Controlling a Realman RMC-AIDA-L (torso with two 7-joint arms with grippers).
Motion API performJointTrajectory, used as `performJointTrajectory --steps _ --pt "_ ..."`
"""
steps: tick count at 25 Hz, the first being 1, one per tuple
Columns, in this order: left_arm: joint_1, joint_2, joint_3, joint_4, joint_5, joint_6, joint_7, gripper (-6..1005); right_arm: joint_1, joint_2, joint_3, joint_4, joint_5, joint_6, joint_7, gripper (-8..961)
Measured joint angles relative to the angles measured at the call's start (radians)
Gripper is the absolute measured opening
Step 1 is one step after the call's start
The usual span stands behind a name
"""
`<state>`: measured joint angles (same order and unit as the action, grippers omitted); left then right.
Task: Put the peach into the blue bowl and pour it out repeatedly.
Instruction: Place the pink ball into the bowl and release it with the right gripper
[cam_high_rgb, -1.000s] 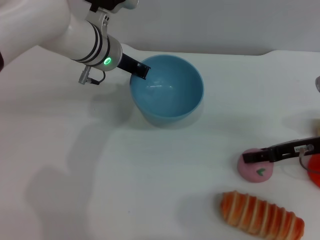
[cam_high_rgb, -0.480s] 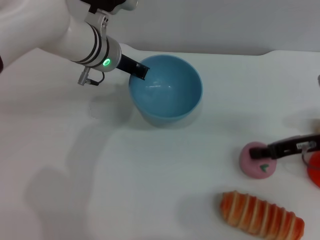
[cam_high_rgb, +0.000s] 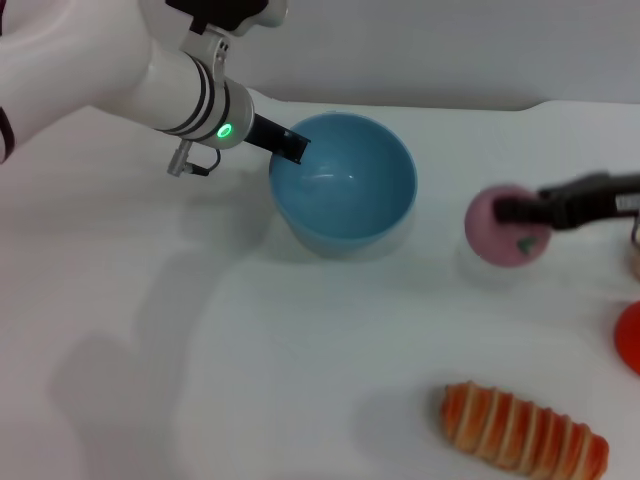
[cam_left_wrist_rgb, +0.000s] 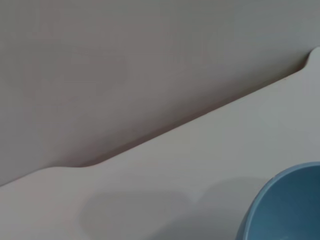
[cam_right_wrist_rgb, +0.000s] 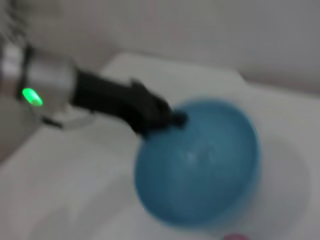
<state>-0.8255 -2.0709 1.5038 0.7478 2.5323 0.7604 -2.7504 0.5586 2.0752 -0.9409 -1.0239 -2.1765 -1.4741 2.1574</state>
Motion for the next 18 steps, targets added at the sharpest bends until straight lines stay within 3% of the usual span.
performJointTrajectory --steps 5,14,18 --pt "-0.006 -0.001 0.028 -0.003 -0.041 0.029 0.000 -1 0.050 -0.004 -0.046 -0.010 0.101 0.033 -0.081 112" --pt "-0.015 -0.002 0.044 -0.001 -0.121 0.080 0.000 0 0.125 -0.004 -0.229 0.115 0.080 0.253 -0.086 52" --pt "-0.009 -0.001 0.058 -0.001 -0.155 0.077 0.000 -1 0.143 -0.003 -0.282 0.158 0.081 0.349 -0.096 127"
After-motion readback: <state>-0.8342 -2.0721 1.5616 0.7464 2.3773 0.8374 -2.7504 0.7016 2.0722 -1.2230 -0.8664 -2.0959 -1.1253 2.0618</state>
